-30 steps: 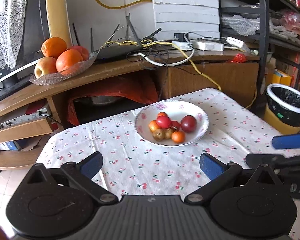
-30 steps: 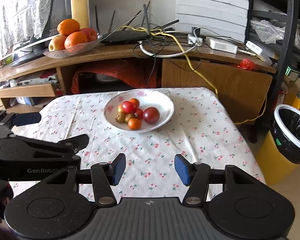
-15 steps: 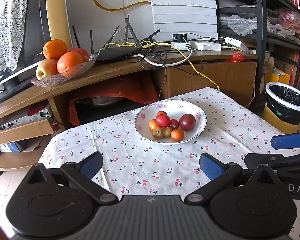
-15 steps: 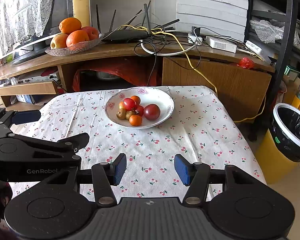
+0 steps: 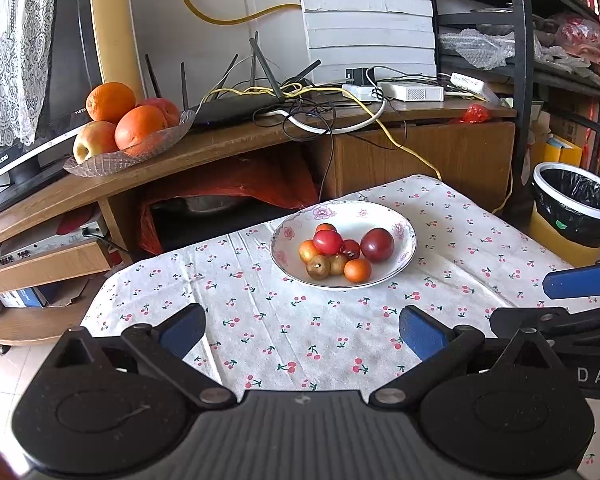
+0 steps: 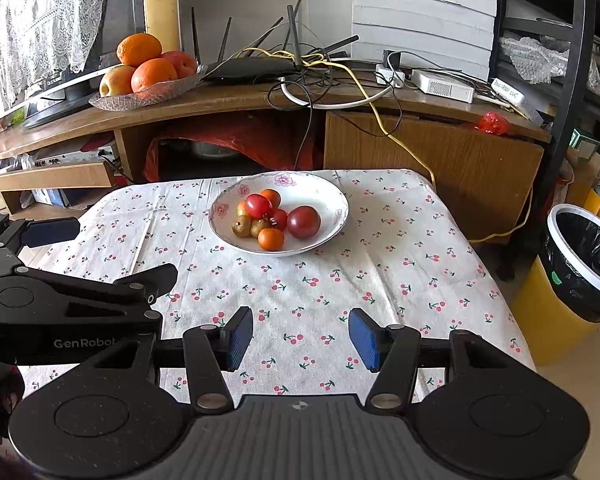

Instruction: Organize fruits

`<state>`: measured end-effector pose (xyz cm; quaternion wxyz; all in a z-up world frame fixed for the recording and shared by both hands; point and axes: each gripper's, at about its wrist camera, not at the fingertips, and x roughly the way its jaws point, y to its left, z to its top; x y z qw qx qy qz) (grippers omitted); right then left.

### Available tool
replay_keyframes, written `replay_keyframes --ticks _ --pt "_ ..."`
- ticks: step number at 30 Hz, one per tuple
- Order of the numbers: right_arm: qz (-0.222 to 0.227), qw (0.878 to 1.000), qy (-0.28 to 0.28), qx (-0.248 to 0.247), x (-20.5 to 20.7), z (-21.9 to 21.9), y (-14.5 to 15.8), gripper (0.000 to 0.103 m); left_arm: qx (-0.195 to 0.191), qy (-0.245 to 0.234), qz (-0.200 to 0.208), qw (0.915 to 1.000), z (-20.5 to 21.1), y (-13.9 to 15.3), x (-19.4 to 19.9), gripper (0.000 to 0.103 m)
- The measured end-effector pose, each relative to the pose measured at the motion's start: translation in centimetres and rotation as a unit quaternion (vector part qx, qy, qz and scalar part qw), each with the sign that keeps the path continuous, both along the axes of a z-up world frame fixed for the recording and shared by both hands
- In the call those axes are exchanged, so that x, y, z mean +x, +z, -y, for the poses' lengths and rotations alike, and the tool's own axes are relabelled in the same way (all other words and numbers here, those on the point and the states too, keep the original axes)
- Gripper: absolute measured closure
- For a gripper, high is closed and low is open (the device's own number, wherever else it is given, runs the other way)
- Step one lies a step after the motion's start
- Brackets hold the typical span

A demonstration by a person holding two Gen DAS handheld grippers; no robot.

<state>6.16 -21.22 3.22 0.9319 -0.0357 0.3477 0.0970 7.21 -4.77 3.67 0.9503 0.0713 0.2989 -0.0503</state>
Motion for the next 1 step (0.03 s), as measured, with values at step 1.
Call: replay_keyframes --ticks 1 --pt "0.0 1.0 0.0 0.0 0.01 -0.02 -0.07 0.052 0.002 0.001 0.002 1.0 0.06 0.0 -0.06 0.0"
